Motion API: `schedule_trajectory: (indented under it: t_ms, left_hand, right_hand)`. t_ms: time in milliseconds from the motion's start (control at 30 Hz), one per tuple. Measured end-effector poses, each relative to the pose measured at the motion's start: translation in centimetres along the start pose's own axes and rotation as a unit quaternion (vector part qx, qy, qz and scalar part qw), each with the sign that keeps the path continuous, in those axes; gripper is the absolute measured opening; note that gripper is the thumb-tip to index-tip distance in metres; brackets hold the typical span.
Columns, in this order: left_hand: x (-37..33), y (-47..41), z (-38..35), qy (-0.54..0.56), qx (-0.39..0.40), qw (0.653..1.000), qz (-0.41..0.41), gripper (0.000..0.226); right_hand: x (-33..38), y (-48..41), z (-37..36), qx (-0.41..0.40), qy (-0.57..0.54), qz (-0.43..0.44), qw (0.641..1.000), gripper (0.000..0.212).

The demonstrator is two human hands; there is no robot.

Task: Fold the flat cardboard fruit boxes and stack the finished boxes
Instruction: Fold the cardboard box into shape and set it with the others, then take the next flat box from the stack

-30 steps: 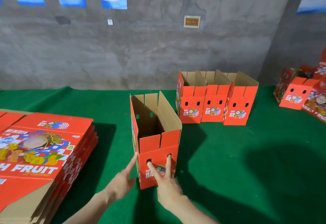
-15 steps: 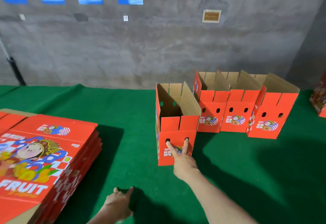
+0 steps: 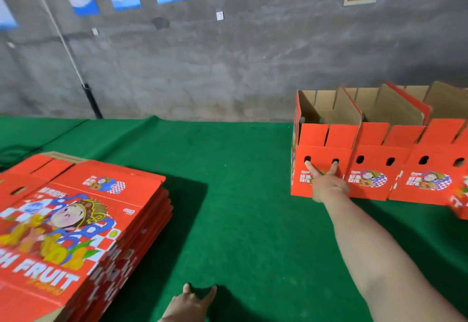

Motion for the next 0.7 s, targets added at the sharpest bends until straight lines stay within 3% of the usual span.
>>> schedule_trajectory:
  t_ms: [67,133,233,367,533,633,700]
  left_hand:
    - [-0.3,0.3,0.1,-0.008,0.011,1.000,-0.004,0.055]
    - [-0.5,0.6,0.3,-0.003,0.022,1.000,-0.003,0.060]
    - [-0.8,1.0,0.6,-0.002,0.029,1.000,-0.001,0.081]
    - [-1.0,1.9,1.0,-0.027,0.014,1.000,-0.003,0.089]
    - [-1.3,3.3,1.7,-0.045,0.006,0.999,-0.019,0.085]
    - [0.3,5.4,2.3,0.035,-0.028,0.999,-0.018,0.072]
    - [2.6,7.7,3.6,0.122,-0.099,0.987,-0.018,0.068]
  right_hand:
    - [-0.3,-0.2,0.7,0.005,-0.003,-0.026,1.000,0.102]
    - [0.7,0.5,1.2,0.008,0.009,-0.019,1.000,0.102]
    - [2.6,1.8,0.3,-0.038,0.008,0.016,0.999,0.088]
    - [9.8,9.6,-3.6,-0.061,-0.107,0.153,0.981,0.054]
    - [15.5,24.6,-9.5,0.031,-0.278,0.271,0.921,0.033]
    - [14.0,30.2,-12.8,0.090,-0.292,0.260,0.916,0.027]
    - [12.3,32.2,-14.8,0.136,-0.265,0.236,0.925,0.025]
Point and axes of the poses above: each hand's wrist, its own y-axis away from the middle knuckle, its own z-axis out of the back of the hand, x = y × z, the point moved 10 cm from there along -y, towards the middle knuckle, and after that the axes turned 1 degree about -x, right-handed, at the moved point
